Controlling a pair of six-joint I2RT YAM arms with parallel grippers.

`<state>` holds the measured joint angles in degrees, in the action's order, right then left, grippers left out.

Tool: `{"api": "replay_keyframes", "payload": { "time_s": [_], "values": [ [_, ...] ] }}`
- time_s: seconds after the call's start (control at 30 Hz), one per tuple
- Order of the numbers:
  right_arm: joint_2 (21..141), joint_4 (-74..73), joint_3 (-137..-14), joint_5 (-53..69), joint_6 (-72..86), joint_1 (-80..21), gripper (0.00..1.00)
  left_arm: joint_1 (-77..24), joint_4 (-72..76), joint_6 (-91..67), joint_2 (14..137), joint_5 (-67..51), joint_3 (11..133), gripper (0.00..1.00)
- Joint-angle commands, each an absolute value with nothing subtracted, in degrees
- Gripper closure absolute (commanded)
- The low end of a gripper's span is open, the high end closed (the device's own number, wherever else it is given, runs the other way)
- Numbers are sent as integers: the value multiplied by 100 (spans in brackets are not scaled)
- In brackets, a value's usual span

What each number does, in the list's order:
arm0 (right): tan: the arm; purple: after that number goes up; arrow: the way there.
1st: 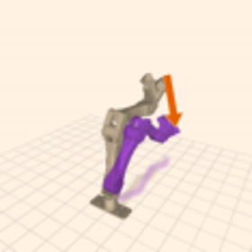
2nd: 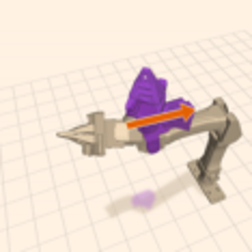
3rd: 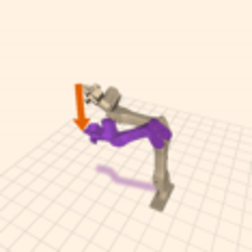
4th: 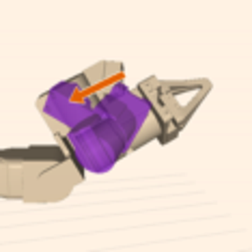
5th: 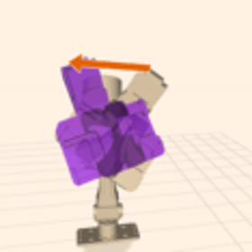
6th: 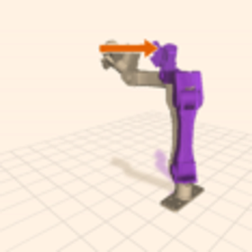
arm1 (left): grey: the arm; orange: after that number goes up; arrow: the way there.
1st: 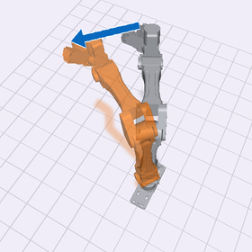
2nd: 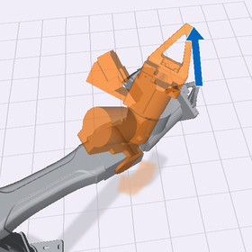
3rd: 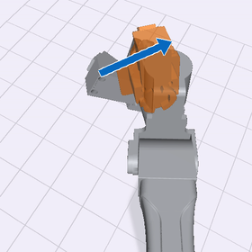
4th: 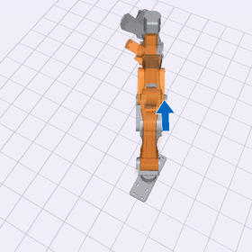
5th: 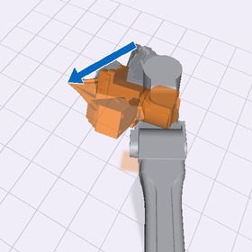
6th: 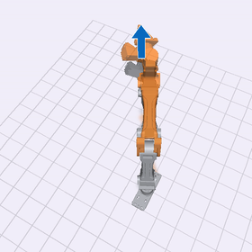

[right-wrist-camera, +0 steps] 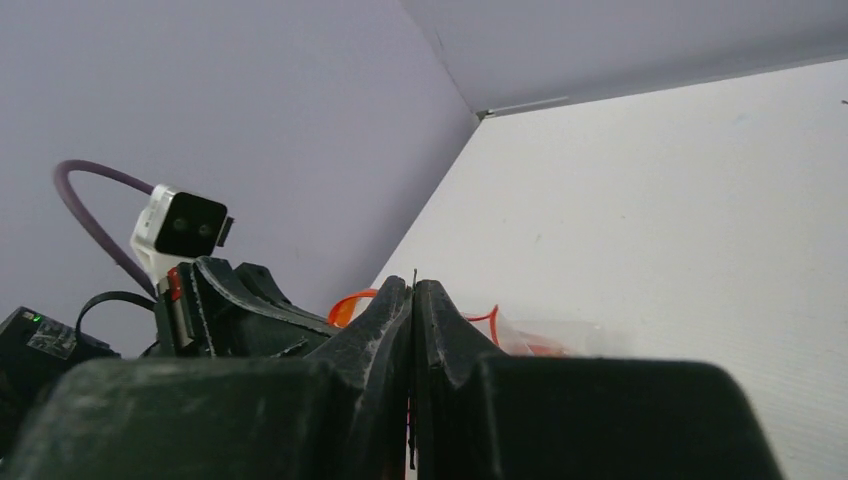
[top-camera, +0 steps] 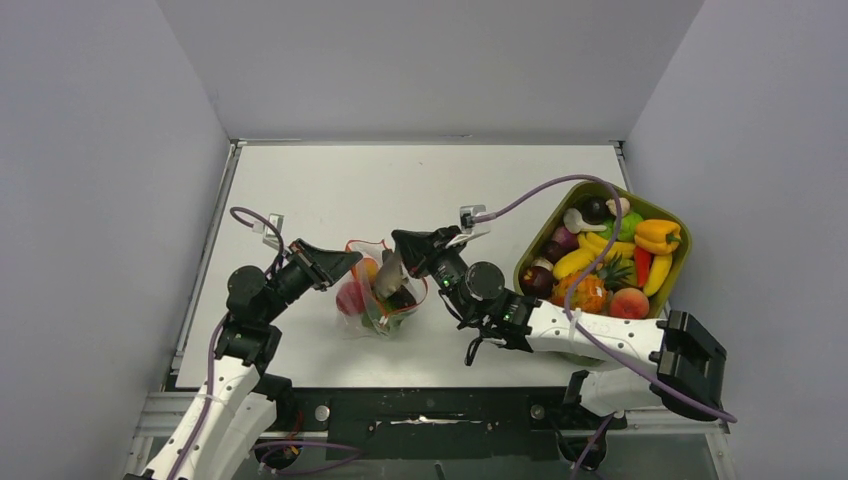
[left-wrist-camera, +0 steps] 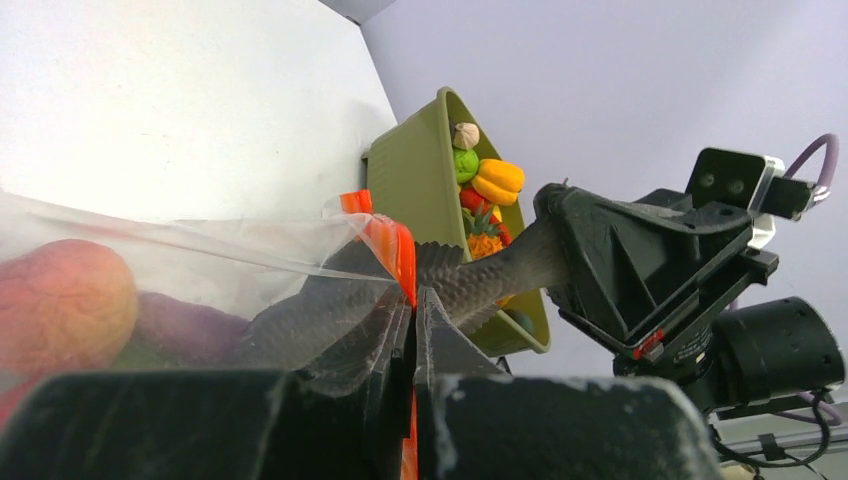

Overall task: Place the food in the zip-top bag and seal the zipper
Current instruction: Place the fake fish in the zipper food storage bag.

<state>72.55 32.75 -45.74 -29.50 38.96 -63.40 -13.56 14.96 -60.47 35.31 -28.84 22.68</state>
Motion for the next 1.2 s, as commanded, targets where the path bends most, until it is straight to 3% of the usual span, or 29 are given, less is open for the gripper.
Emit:
{"api": "replay_keyframes", "payload": {
  "time_s": [0.0,0.2,0.43,0.53,0.7,0.87,1.17],
  "values": [
    [7528,5112,-4229,-3236,3211,-6559,100,-1380,2293,-6342,3492,-2769,2223,100],
    [7778,4889,-3969,-2322,3153,-6459,100,-1376,2391,-6513,3460,-2772,2179,100],
    [7769,2618,-4789,-1381,3241,-6386,78,-1377,2348,-6494,3443,-2708,2171,100],
    [7751,2023,-4922,-1246,3476,-6385,100,-1377,2364,-6477,3462,-2727,2155,100],
    [7854,954,-5280,-1738,3884,-6307,100,-1375,2311,-6296,3491,-2799,2166,100],
    [8169,498,-5736,-1444,3907,-6091,100,-1379,2357,-6144,3567,-2949,2193,100],
    [8729,1095,-5826,-1408,4052,-6152,100,-1380,2526,-6267,3644,-3014,2119,100]
  ]
}}
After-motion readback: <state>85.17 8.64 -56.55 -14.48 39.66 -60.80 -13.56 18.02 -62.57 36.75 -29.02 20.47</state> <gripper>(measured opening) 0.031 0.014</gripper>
